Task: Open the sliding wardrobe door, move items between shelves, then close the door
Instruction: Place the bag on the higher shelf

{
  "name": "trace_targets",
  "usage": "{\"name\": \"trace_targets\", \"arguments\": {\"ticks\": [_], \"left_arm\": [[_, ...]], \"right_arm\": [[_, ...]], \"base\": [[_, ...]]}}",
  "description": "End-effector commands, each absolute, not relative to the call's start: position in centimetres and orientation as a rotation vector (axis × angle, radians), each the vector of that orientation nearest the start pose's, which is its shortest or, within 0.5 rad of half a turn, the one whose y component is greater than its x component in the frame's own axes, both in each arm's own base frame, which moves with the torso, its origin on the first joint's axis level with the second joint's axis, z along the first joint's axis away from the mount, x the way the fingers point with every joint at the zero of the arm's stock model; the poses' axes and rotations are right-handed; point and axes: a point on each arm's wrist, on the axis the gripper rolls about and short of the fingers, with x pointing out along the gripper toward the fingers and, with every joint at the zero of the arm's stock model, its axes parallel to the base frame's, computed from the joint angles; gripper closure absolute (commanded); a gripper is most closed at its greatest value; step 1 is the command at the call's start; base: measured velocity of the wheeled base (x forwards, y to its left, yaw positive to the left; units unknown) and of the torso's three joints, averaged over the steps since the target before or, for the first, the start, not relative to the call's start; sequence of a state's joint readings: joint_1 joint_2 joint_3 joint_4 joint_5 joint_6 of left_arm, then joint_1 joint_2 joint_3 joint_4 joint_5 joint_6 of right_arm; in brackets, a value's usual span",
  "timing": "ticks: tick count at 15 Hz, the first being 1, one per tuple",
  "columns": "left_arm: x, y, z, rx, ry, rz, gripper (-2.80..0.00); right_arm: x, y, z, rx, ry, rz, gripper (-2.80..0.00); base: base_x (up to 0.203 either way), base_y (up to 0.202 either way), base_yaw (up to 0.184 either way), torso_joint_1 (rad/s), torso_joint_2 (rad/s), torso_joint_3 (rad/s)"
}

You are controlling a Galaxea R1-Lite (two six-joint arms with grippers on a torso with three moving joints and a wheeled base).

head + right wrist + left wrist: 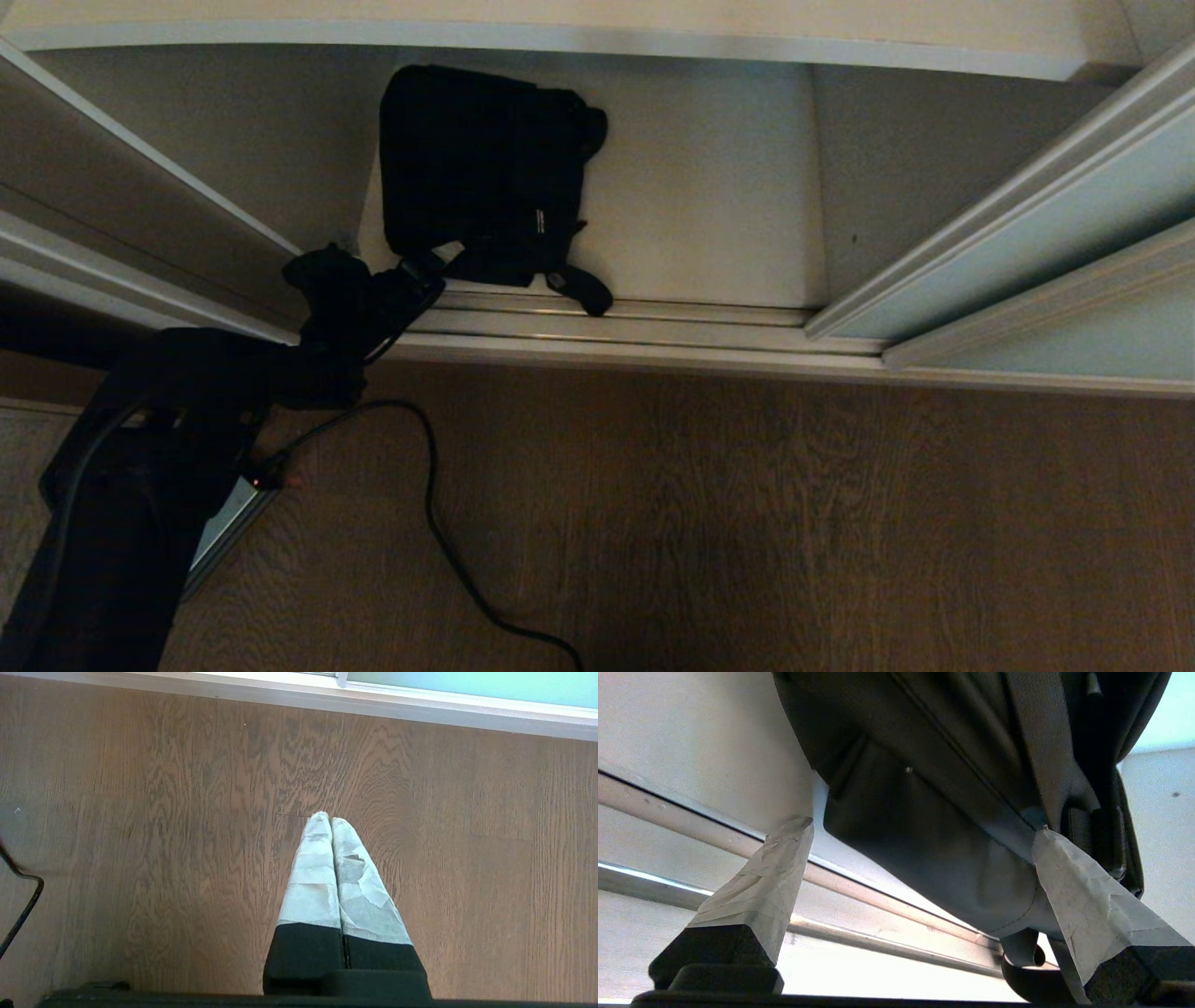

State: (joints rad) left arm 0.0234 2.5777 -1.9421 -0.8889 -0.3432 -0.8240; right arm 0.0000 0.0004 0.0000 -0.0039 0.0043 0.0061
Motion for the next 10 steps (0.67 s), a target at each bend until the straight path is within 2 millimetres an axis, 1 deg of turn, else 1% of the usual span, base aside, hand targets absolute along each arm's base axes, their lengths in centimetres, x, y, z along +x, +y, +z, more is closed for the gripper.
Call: {"name": "trace_targets", "arguments": {"ticks": [1,2,3,7,10], "left_arm": [[53.72,0.07,14.24,-0.769,-0.105,-0.411,-2.80],[53.72,-0.11,14.23,-0.770,-0.103,-0.415,-2.80],[53.72,-0.18,14.22,-0.772,-0.101,-0.415,-2.80],[53.63,-0.51,14.51,-0.776,-0.102,-0.424,-2.80],[53.65,-0.52,14.43,-0.774,-0.101,-0.423,-2.80]], "right_arm": [[-2.29,0.01,7.59,0.006,-0.006,0.005,0.00],[-2.29,0.01,7.59,0.006,-0.006,0.005,0.00],[-2.29,0.01,7.59,0.006,-0.006,0.005,0.00],[-2.30,0.01,7.59,0.006,-0.008,0.005,0.00],[-2.30,0.01,7.59,0.006,-0.008,0.005,0.00]], "base": [[0.000,0.000,0.000,0.000,0.00,0.000],[0.000,0.000,0.000,0.000,0.00,0.000],[0.095,0.000,0.001,0.002,0.00,0.002],[0.176,0.000,0.000,0.002,0.00,0.002],[0.000,0.000,0.000,0.000,0.00,0.000]]}}
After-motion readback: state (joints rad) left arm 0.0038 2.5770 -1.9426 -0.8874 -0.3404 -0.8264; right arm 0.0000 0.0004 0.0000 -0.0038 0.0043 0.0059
